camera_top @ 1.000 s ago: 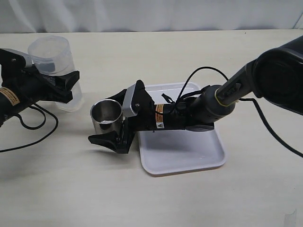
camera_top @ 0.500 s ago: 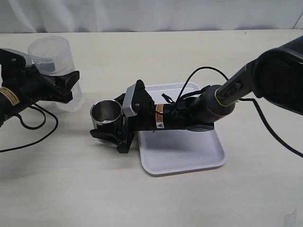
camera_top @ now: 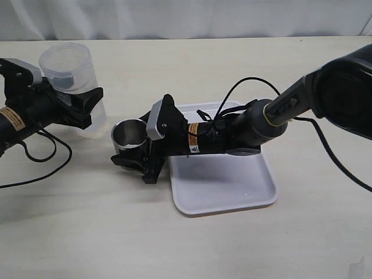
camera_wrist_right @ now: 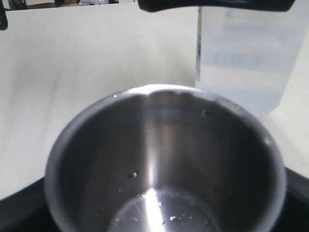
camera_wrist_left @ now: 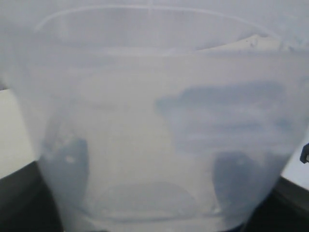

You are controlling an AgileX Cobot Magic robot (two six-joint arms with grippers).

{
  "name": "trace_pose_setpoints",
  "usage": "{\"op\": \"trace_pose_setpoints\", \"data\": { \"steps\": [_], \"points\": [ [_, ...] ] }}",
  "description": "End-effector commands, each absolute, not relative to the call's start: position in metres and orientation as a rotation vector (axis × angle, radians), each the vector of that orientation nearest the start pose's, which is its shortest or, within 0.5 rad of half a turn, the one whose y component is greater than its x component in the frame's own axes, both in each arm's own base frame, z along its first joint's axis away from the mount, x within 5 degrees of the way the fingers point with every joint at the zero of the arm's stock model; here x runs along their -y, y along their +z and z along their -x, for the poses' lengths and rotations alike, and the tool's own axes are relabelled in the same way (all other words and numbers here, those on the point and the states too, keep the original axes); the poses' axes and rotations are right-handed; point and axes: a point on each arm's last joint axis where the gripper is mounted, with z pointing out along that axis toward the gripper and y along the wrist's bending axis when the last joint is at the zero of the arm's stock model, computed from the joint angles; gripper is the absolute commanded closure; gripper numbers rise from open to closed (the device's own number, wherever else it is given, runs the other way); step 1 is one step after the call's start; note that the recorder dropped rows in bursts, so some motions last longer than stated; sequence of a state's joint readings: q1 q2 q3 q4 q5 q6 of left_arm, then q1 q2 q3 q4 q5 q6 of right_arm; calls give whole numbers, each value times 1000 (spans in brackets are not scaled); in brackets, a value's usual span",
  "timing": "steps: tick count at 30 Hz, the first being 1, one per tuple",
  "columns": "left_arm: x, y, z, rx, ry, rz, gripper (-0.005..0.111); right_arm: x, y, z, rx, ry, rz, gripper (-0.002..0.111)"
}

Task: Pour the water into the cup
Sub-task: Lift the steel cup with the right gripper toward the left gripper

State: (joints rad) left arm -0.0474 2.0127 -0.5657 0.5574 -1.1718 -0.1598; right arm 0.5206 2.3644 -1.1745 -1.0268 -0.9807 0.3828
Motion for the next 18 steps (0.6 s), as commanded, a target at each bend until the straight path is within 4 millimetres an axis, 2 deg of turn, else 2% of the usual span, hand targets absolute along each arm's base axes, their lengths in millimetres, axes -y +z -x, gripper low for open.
{"op": "trace_pose_setpoints", "data": {
  "steps": [1,5,8,12,18],
  "points": [
    [61,109,-308,-1681,-461,-474,107,-253,63,-342,-1523,827,1278,98],
    [62,109,-308,-1677,-464,-486,107,-235,73,-353,-1515,795,1278,104],
    [63,112,-312,-1660,-470,-514,107,-226,74,-358,-1532,794,1257,104],
    [68,114,-319,-1670,-496,-593,107,-225,74,-359,-1534,792,1254,104],
    [70,119,-327,-1649,-504,-617,107,-227,78,-357,-1519,833,1237,104]
  ]
}}
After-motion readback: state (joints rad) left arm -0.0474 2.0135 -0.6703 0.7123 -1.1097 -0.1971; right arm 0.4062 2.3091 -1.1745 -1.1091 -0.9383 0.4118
